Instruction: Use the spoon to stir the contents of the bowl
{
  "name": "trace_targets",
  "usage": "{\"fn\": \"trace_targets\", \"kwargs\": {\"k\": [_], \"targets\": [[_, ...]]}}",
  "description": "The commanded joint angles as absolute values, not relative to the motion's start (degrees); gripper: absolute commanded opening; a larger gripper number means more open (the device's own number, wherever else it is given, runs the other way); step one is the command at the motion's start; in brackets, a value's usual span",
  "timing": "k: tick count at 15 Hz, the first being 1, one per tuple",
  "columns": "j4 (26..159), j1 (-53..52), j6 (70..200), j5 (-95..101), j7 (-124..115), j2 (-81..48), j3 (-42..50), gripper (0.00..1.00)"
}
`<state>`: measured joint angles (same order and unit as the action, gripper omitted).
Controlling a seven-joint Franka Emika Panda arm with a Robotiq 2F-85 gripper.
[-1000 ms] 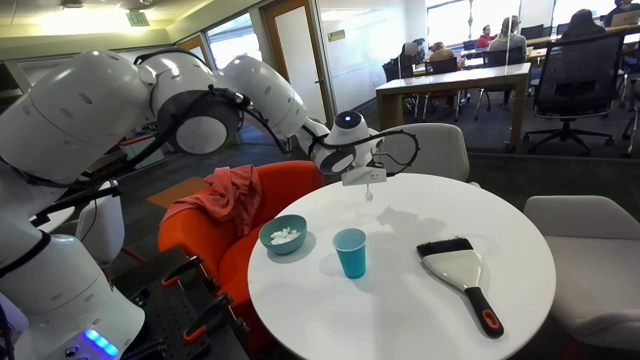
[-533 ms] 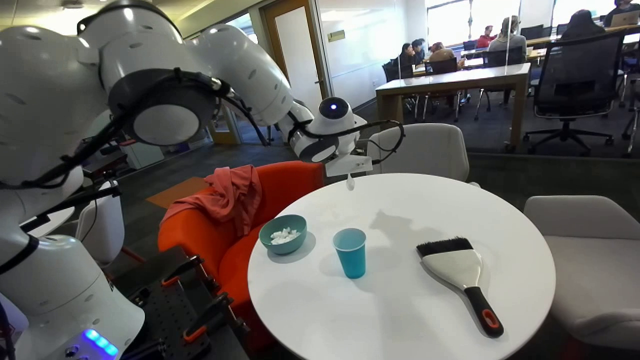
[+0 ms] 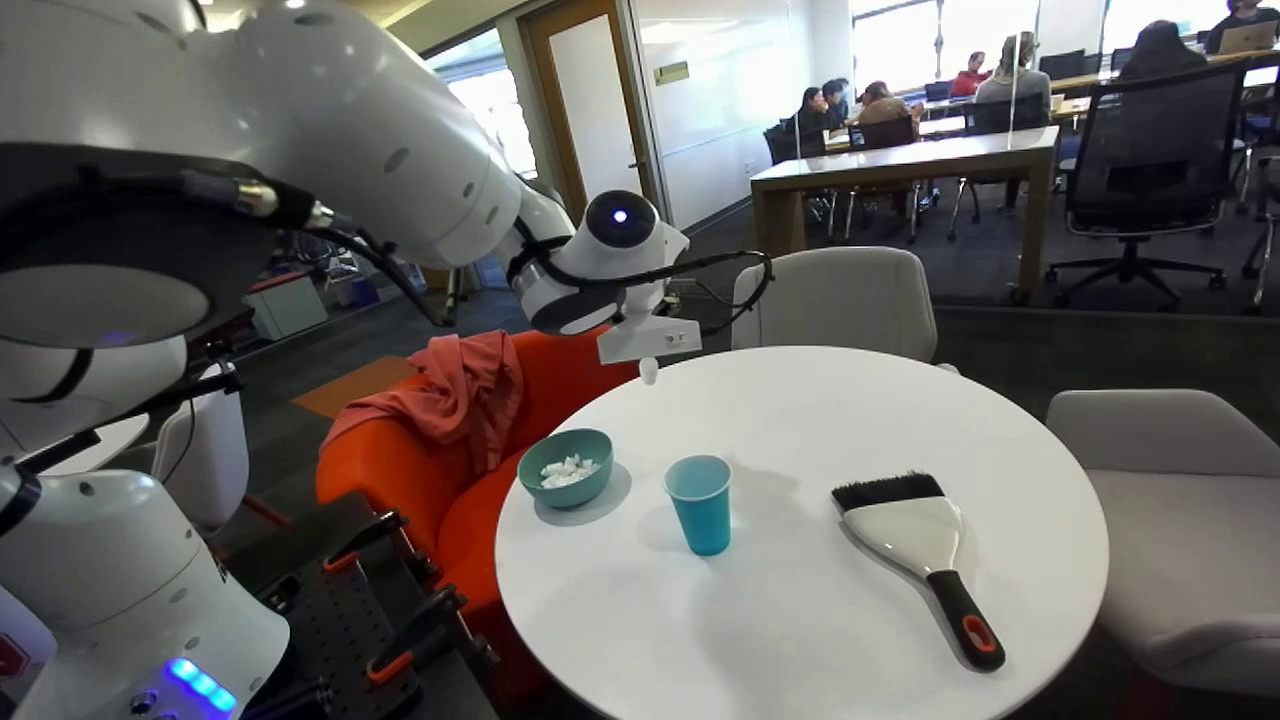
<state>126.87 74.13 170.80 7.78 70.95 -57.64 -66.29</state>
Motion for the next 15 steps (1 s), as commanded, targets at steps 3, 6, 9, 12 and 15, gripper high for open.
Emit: {"fn": "trace_targets", "kwargs": {"k": [3, 6, 9, 12, 15], "targets": [[127.70, 75.13, 170.91, 9.45, 69.95, -58.06, -66.11, 0.11], [127.23, 74.49, 170.92, 9.43, 69.90, -58.24, -66.09, 0.11], [127.19, 74.26, 170.92, 9.43, 69.87, -58.24, -66.09, 0.11], [129.72, 74.71, 173.12, 9.74, 68.94, -55.12, -66.71, 0.03], [134.93, 78.21, 174.21, 10.94, 68.51, -51.88, -69.96, 0.03]]}}
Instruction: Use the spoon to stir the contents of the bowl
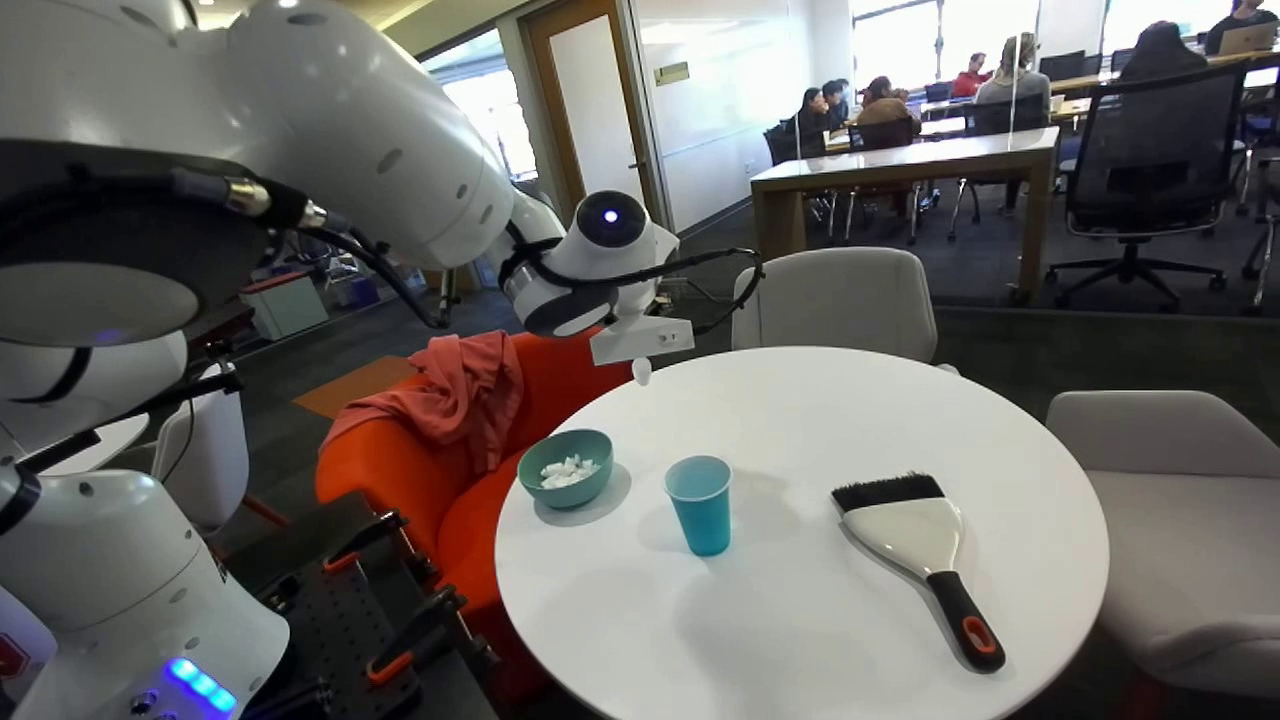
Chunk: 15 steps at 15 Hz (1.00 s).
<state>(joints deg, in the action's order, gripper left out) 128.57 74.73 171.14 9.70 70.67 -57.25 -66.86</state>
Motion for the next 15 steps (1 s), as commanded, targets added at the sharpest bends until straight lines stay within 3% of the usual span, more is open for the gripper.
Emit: {"fn": "trace_targets", "kwargs": {"k": [1, 8, 15], "targets": [[137.22, 79.84, 175.01, 11.50, 68.06, -50.56, -71.47, 0.03], [147.95, 91.54, 172.69, 14.60, 65.27, -49.11, -81.08, 0.03], [144.51, 84.21, 169.51, 16.19, 68.01, -55.97, -71.48, 0.03]]}}
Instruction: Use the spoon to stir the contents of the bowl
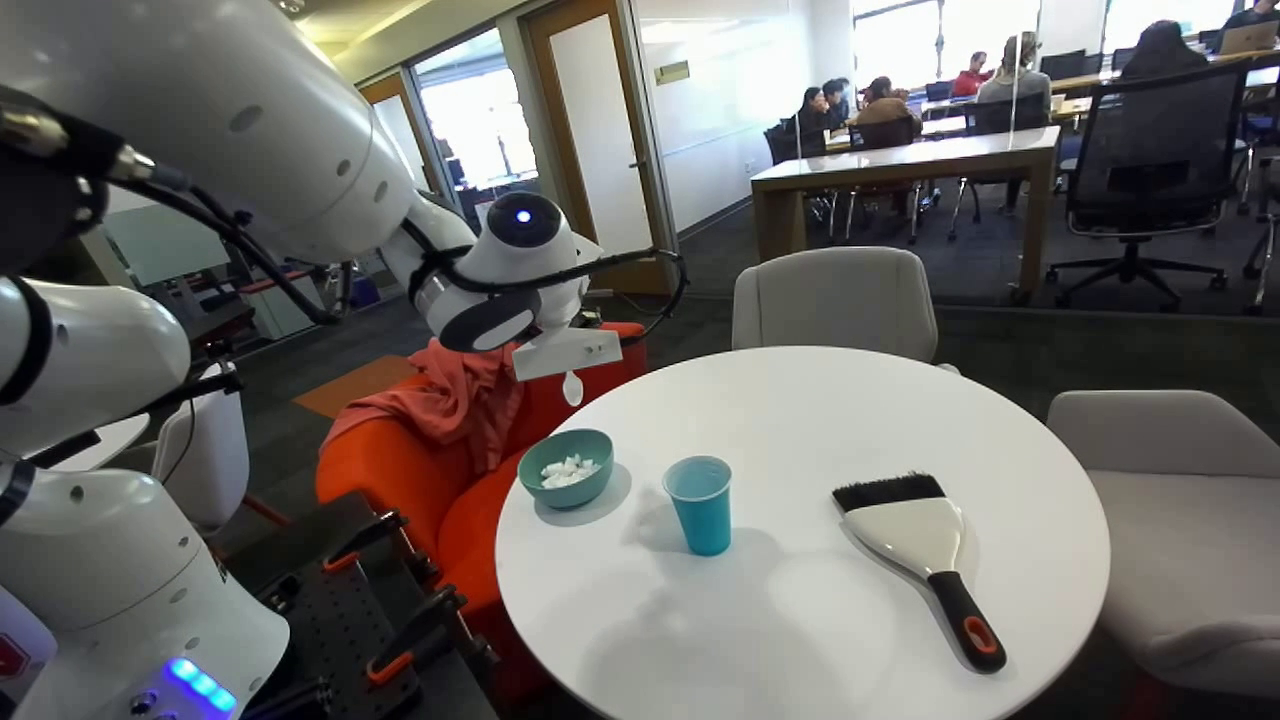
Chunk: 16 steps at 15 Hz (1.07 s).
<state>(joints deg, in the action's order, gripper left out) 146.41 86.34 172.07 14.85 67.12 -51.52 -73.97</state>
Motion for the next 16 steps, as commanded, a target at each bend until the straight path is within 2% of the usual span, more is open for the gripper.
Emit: {"fn": "trace_targets", "kwargs": {"k": [1, 7, 16], "targets": [[144.16, 83.96, 168.31, 16.41, 68.81, -57.74, -70.96, 0.03], [142.19, 84.15, 160.05, 17.14, 79.32, -67.10, -71.19, 0.03], [132.99, 73.80, 159.59, 15.34, 83.58, -69.24, -65.28, 0.03]]}}
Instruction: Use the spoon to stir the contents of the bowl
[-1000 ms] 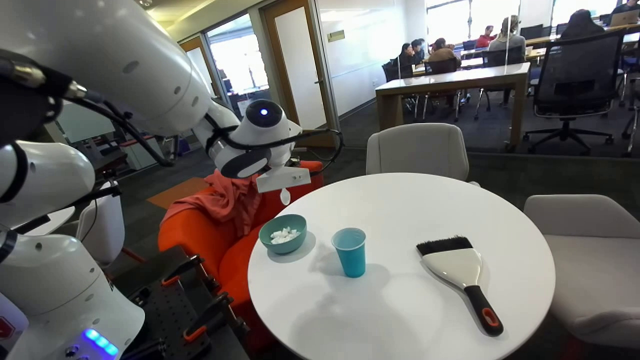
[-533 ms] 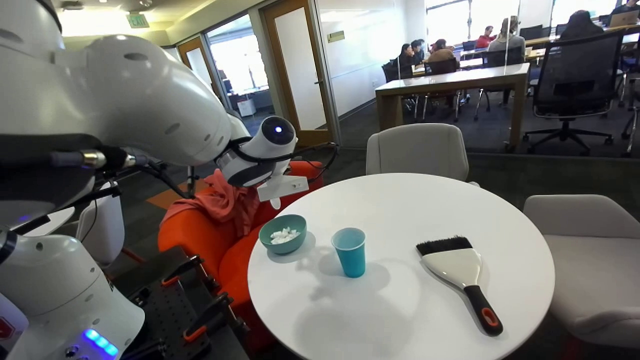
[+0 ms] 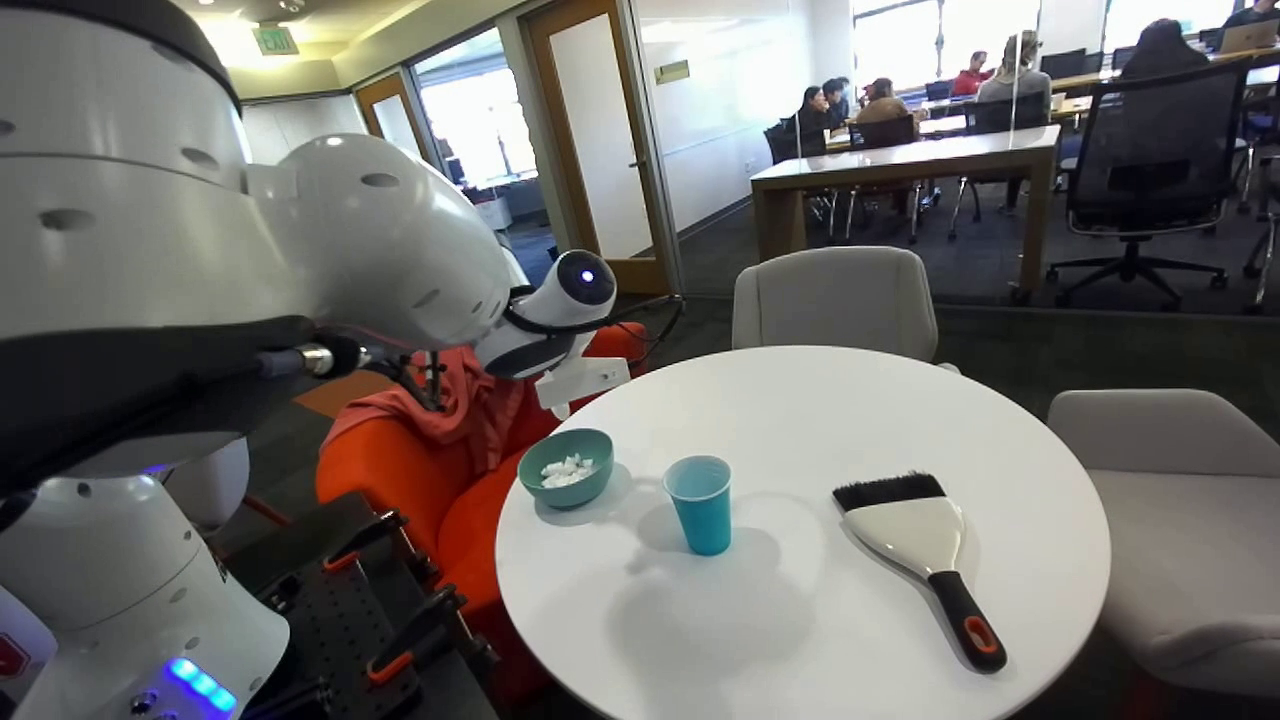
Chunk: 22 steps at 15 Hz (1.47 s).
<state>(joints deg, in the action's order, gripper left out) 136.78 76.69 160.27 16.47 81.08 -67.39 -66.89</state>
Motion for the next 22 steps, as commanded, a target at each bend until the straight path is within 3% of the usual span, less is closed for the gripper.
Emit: {"fn": "trace_targets", "kwargs": {"k": [1, 9, 14, 22], "targets": [[132.01, 72.93, 159.77, 15.16, 83.53, -69.41, -64.64, 0.03], [130.74, 74.33, 154.52, 12.36, 85.60, -70.60, -64.04, 0.03], [135.81, 76.07, 152.22, 12.06, 83.03, -62.28, -70.37, 0.03], [133.81, 65.01, 149.40, 12.27, 68.38, -45.15, -77.74, 0.03]]}}
